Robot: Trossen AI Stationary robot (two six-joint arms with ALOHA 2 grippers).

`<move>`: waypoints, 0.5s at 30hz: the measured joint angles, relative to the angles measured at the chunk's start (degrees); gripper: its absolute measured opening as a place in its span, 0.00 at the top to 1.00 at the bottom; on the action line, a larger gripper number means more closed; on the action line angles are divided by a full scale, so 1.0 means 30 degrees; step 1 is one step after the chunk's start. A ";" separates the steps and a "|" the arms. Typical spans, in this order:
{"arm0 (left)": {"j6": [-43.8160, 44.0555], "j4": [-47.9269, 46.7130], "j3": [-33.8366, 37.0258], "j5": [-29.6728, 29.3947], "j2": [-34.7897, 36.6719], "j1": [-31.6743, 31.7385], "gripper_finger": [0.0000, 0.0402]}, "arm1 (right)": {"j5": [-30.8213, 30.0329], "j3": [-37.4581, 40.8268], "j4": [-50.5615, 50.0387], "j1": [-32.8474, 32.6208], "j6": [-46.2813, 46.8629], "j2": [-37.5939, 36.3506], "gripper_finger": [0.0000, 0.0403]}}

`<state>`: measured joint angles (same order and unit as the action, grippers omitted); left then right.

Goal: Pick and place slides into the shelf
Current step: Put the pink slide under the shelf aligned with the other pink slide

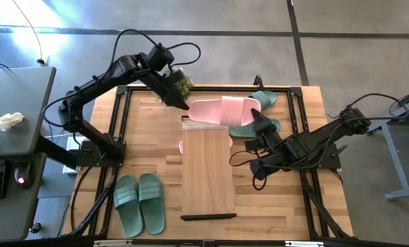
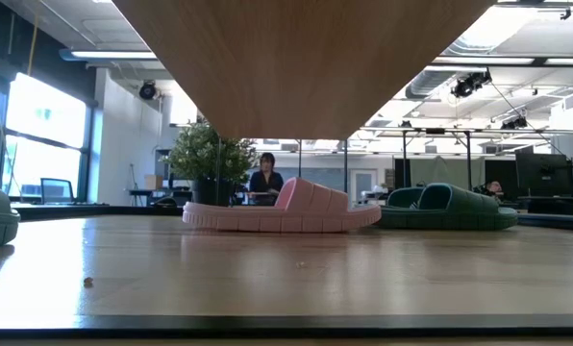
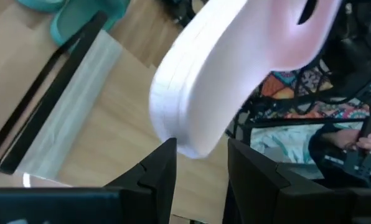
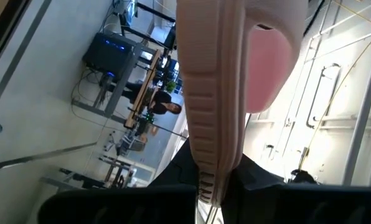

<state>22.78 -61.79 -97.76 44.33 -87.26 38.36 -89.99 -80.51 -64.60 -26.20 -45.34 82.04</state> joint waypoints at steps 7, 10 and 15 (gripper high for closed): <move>-0.0005 0.0108 -0.0007 -0.0575 0.0015 0.0226 0.68 | 0.0004 0.0000 0.0014 0.0039 -0.0045 0.0000 0.99; -0.0005 0.0339 -0.0015 -0.0375 -0.0111 0.0173 0.68 | -0.0004 0.0000 0.0051 0.0186 0.0002 0.0000 0.99; 0.0075 0.0682 -0.0015 -0.0230 -0.0138 -0.0041 0.68 | -0.0012 0.0000 0.0410 0.0594 0.0005 0.0000 0.99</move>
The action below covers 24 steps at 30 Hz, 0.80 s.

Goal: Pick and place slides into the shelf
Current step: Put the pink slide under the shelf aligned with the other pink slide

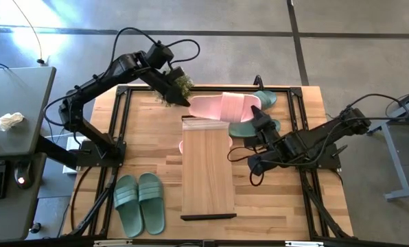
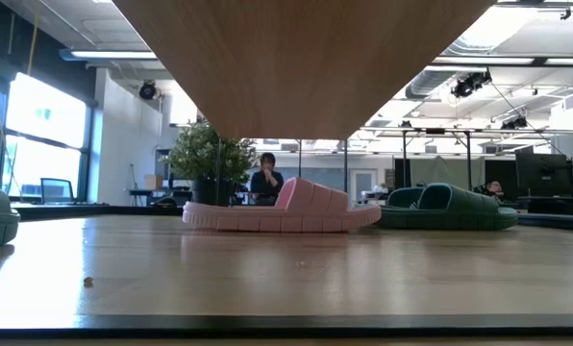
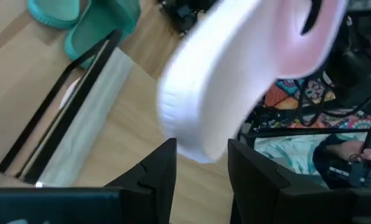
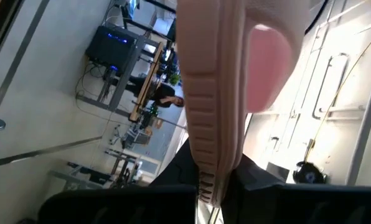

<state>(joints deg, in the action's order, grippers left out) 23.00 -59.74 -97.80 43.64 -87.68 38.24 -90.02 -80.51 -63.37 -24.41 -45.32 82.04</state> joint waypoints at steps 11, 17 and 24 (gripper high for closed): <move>0.0481 0.0420 0.0000 -0.0427 -0.0558 -0.0001 0.68 | -0.0140 0.0000 0.1487 0.0405 -0.0064 -0.0007 0.99; 0.0474 0.0581 0.0007 -0.0243 -0.1482 0.0014 0.68 | -0.0122 0.0000 0.1568 0.0434 -0.0064 0.0000 0.99; 0.0194 0.0433 0.0007 0.0274 -0.1625 0.0035 0.68 | -0.0088 0.0000 0.1615 0.0426 0.0088 -0.0007 0.99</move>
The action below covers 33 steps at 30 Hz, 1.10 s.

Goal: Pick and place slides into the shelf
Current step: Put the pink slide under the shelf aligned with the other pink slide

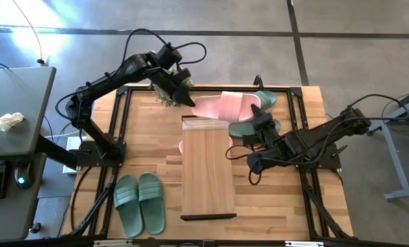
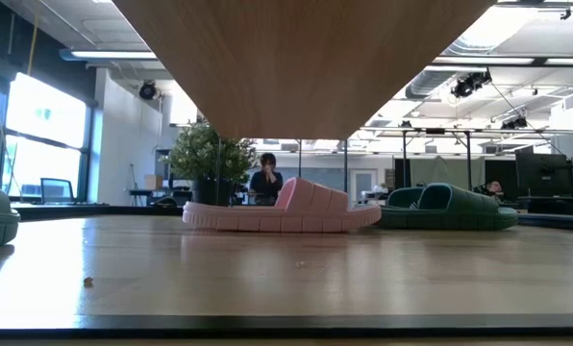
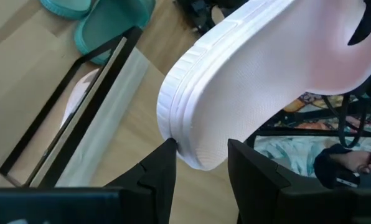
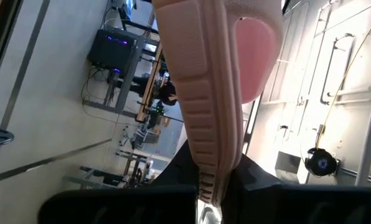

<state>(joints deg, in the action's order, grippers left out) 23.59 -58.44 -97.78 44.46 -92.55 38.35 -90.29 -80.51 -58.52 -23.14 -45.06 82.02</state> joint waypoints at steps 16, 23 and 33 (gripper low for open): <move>-0.0921 -0.0331 -0.0022 -0.0031 0.0000 0.0631 0.68 | 0.0176 0.0007 0.0986 0.0091 0.0017 -0.0362 0.99; -0.0752 0.0856 0.0007 0.0427 -0.0153 0.0013 0.68 | -0.0245 0.0007 0.2163 0.0110 0.0007 -0.0379 0.99; -0.0612 0.1825 0.0025 0.0825 -0.0537 -0.0141 0.68 | -0.0300 0.0000 0.2142 0.0117 -0.0091 -0.0408 0.99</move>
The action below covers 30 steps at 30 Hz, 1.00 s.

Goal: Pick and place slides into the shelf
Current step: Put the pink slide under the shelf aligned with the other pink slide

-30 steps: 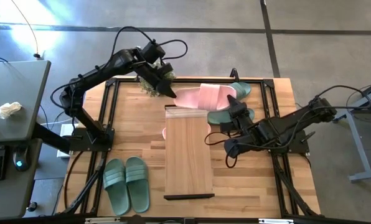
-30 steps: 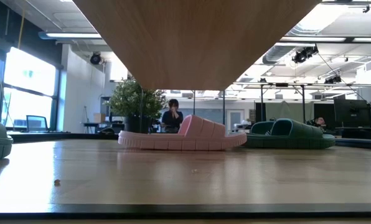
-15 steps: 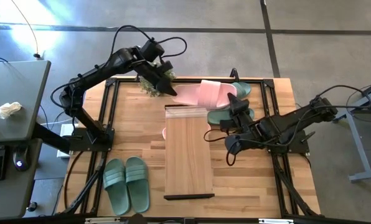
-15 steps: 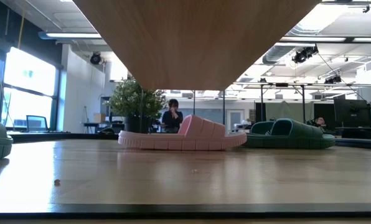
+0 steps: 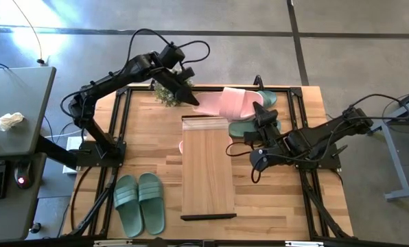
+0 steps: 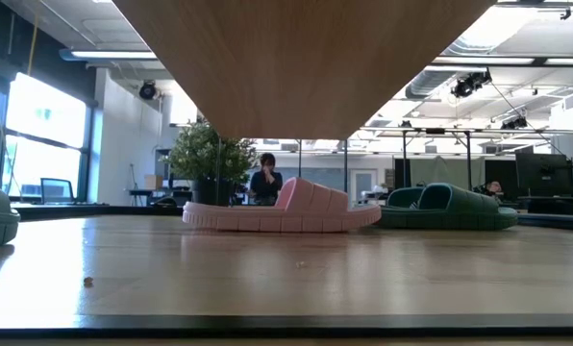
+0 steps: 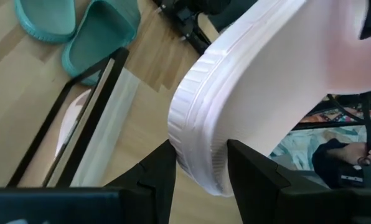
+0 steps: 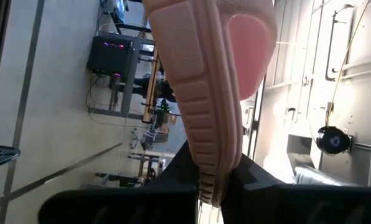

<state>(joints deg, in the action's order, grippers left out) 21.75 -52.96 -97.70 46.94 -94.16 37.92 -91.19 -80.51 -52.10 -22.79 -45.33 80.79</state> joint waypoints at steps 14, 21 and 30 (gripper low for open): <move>0.0950 0.0676 -0.0010 0.0561 -0.0126 -0.0274 0.43 | 0.0279 0.0000 0.0015 0.0004 0.0098 0.0015 0.99; 0.1528 0.0602 -0.0010 0.0568 -0.0126 -0.0274 0.53 | 0.0374 0.0000 0.0015 0.0007 0.0063 0.0029 0.99; 0.1878 0.0726 -0.0017 0.0555 -0.0112 -0.0260 0.88 | 0.0251 0.0000 -0.0044 0.0007 0.0075 0.0015 0.99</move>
<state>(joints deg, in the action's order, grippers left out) 27.38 -50.78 -97.76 48.60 -94.50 37.15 -90.43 -80.51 -52.23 -22.76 -45.11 80.84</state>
